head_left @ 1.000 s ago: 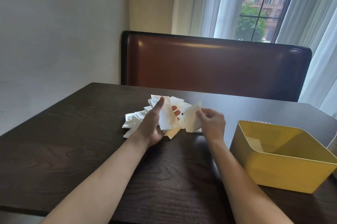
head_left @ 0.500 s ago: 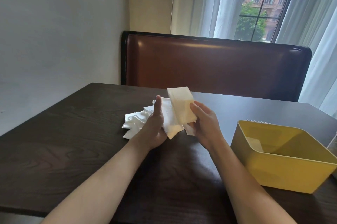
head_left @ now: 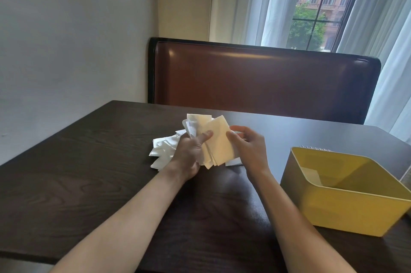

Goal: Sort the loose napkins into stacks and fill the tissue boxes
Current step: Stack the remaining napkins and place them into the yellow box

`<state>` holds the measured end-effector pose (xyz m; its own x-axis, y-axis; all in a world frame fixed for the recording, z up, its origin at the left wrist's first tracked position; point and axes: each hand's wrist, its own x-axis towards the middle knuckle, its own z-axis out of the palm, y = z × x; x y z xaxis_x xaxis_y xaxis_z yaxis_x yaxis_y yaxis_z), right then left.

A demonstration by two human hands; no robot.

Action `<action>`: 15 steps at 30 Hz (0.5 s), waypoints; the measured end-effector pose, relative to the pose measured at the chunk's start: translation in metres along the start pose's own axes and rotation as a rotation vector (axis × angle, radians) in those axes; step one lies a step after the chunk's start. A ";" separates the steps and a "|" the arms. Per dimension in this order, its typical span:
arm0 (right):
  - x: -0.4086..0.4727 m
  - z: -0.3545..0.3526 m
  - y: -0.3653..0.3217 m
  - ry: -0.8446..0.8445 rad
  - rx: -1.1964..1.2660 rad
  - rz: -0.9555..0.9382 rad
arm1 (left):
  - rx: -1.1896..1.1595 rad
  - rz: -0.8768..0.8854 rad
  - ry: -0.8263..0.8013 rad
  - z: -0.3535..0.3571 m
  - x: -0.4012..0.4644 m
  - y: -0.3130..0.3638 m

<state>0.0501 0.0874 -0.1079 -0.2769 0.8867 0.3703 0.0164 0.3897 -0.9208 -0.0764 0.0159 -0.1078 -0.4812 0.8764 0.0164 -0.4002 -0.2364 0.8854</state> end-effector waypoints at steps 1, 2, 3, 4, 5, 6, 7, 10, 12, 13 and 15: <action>0.000 0.000 0.000 -0.008 -0.021 -0.016 | 0.010 0.014 0.007 0.000 -0.001 0.001; 0.001 0.000 0.000 -0.015 -0.031 -0.024 | 0.024 0.027 0.010 0.000 -0.001 0.001; 0.001 0.001 0.000 -0.021 -0.035 -0.024 | 0.035 0.035 0.007 0.001 -0.002 0.002; 0.001 0.001 0.001 -0.021 -0.043 -0.025 | 0.039 0.043 0.003 0.001 -0.003 0.002; 0.001 0.001 0.000 -0.016 -0.053 -0.029 | 0.040 0.053 0.002 0.001 -0.004 0.003; 0.000 0.001 -0.002 -0.002 -0.063 -0.039 | 0.042 0.069 0.003 0.001 -0.004 0.004; 0.000 0.000 -0.003 0.012 -0.054 -0.053 | 0.046 0.084 0.003 0.001 -0.004 0.004; -0.002 -0.003 -0.009 0.005 0.059 -0.082 | 0.044 0.084 -0.015 0.002 -0.006 0.007; -0.003 -0.003 -0.013 -0.019 0.115 -0.083 | 0.060 0.033 -0.062 0.001 -0.008 0.007; -0.004 -0.003 -0.015 -0.028 0.134 -0.082 | 0.072 -0.002 -0.103 0.001 -0.009 0.007; -0.005 -0.002 -0.017 -0.041 0.166 -0.079 | 0.083 -0.060 -0.184 0.001 -0.010 0.005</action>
<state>0.0535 0.0767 -0.0941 -0.3097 0.8426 0.4405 -0.1646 0.4088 -0.8977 -0.0731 0.0065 -0.1034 -0.3049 0.9515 0.0407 -0.3546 -0.1531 0.9224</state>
